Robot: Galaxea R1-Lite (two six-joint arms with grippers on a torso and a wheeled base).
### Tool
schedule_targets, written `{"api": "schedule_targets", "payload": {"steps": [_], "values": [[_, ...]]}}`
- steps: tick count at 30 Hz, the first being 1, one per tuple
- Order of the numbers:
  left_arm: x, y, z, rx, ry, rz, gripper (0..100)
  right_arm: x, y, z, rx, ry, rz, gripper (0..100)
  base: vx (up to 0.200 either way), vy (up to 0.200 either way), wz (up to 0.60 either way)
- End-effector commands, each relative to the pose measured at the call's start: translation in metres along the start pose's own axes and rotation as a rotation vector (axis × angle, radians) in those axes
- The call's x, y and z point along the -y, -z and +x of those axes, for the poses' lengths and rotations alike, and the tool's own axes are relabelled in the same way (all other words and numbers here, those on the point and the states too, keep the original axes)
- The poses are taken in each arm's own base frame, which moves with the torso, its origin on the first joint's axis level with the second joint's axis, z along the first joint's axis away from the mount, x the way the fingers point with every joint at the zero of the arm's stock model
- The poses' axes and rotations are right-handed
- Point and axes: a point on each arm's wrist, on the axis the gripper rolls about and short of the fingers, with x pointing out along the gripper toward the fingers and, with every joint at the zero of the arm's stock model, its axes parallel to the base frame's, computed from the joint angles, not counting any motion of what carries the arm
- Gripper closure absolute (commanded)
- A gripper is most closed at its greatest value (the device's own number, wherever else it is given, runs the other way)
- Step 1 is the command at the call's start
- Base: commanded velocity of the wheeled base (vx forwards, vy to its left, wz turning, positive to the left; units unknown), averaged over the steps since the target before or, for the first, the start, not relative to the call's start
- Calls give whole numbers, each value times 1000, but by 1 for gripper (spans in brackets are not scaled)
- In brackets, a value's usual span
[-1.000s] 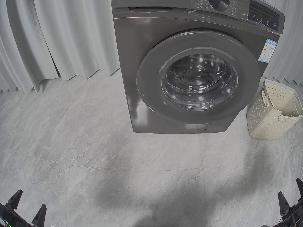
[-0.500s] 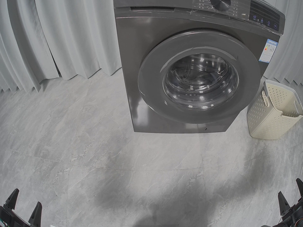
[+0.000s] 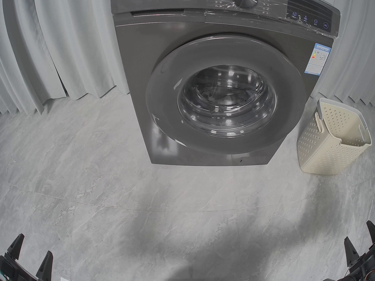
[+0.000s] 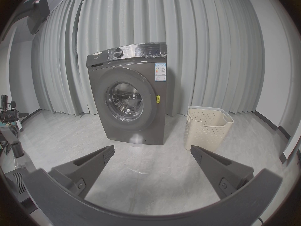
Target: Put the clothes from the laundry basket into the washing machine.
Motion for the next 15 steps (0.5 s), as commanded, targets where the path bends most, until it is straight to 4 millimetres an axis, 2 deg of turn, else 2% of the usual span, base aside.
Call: {"api": "schedule_targets", "payload": {"steps": [1,3,15], "values": [[0,0,-1,12,2,-2,0,0,5,0,-2,0,0,0,0,-200,0],[0,0,-1,14,4,-6,0,0,5,0,-2,0,0,0,0,-200,0],[0,0,-1,15,4,-8,0,0,5,0,-2,0,0,0,0,0,0]]}}
